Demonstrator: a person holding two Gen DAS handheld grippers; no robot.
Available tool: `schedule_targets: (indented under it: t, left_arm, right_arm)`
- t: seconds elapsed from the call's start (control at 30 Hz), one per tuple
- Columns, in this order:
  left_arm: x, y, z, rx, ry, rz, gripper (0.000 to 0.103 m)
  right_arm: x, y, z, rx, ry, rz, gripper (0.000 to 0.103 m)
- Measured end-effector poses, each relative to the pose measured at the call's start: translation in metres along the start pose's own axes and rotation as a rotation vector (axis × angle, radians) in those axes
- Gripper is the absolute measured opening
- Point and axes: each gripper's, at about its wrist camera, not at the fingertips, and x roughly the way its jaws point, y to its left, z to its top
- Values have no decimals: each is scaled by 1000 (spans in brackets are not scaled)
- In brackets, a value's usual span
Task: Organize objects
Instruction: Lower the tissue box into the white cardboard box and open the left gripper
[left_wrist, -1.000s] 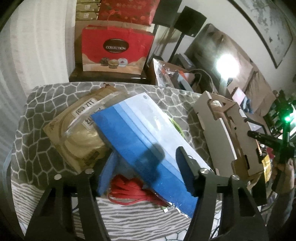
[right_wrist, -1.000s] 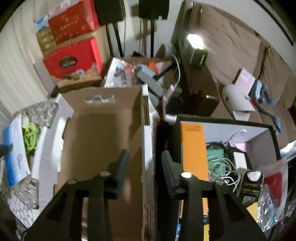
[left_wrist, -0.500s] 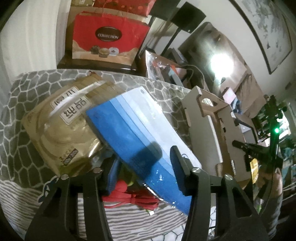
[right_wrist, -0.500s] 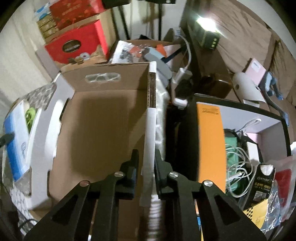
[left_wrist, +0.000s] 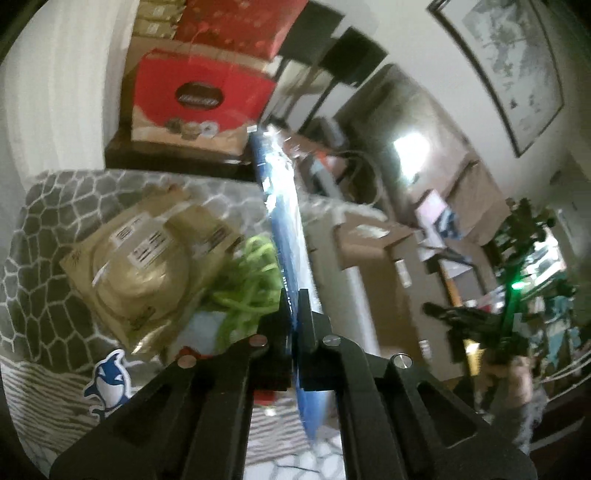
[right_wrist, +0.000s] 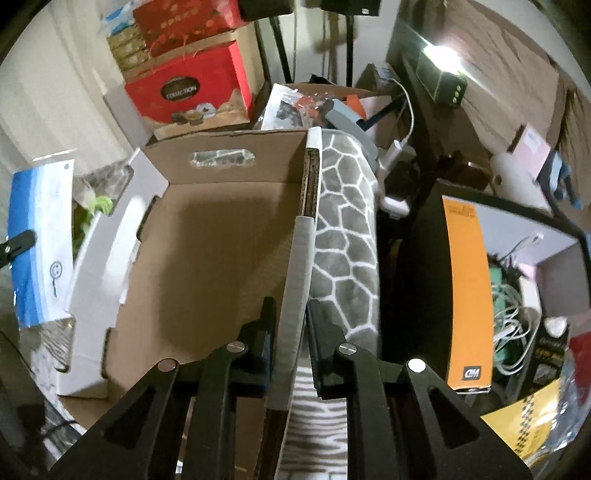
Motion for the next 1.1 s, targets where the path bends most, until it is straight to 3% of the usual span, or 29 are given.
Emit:
schedule_targets:
  t: [0.27, 0.47, 0.73, 0.87, 1.0, 1.1]
  left_arm:
    - [7, -60, 14, 68, 30, -114, 2]
    - [50, -97, 16, 41, 114, -217, 2]
    - [49, -129, 20, 47, 130, -308, 2]
    - [65, -131, 21, 42, 154, -281, 2]
    - [102, -122, 11, 15, 253, -237, 2]
    - [123, -112, 4, -4, 283, -205, 2]
  right_arm:
    - [-9, -3, -4, 48, -7, 26, 19]
    - [-8, -7, -5, 83, -2, 32, 17]
    - [-9, -10, -8, 86, -11, 42, 17]
    - [-10, -12, -10, 92, -13, 51, 17]
    - [-9, -12, -10, 94, -10, 58, 17]
    - [-8, -12, -10, 97, -8, 61, 17]
